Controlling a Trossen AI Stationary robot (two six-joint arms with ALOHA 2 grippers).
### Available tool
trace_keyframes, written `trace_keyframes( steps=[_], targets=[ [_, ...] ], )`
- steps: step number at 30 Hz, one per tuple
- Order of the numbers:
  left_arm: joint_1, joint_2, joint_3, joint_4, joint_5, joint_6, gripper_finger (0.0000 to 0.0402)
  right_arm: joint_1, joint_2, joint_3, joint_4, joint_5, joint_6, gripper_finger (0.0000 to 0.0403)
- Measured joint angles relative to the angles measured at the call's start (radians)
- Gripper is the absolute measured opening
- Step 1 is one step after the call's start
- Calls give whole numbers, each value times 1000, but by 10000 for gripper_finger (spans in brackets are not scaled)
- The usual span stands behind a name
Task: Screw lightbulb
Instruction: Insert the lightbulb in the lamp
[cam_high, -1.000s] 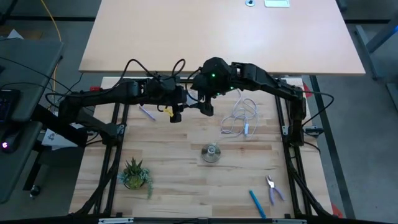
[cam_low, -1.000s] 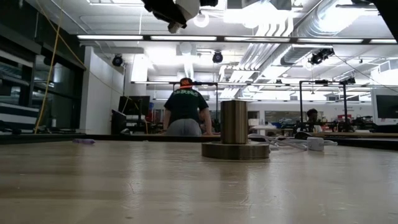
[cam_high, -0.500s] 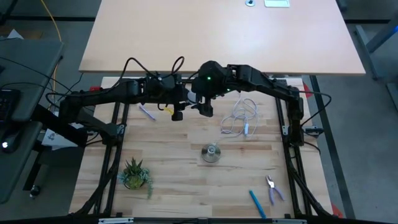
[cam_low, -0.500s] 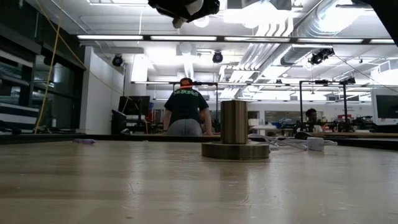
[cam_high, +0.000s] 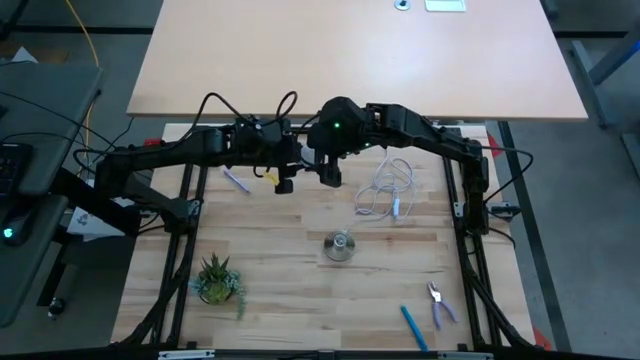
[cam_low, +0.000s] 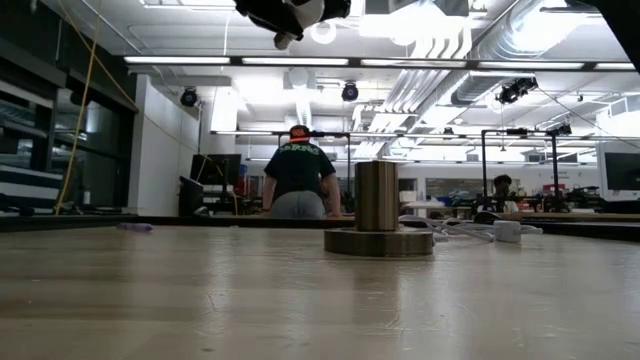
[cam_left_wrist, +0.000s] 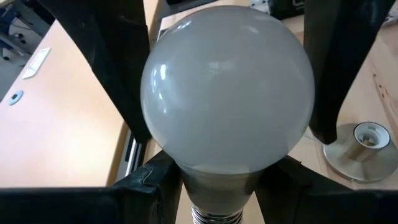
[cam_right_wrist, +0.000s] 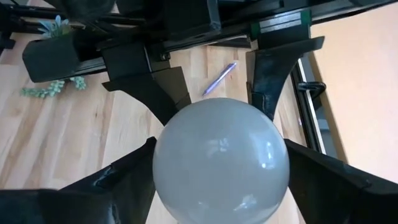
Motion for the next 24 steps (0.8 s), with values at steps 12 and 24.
trace_keyframes(
  steps=[12, 24],
  targets=[
    [0, 0, 0, 1, 1, -50, 154, 0, 0, 0, 6, 0, 0, 306],
    [-3, 0, 0, 2, 1, 25, 201, 0, -1, 0, 5, 0, -19, 260]
  ],
)
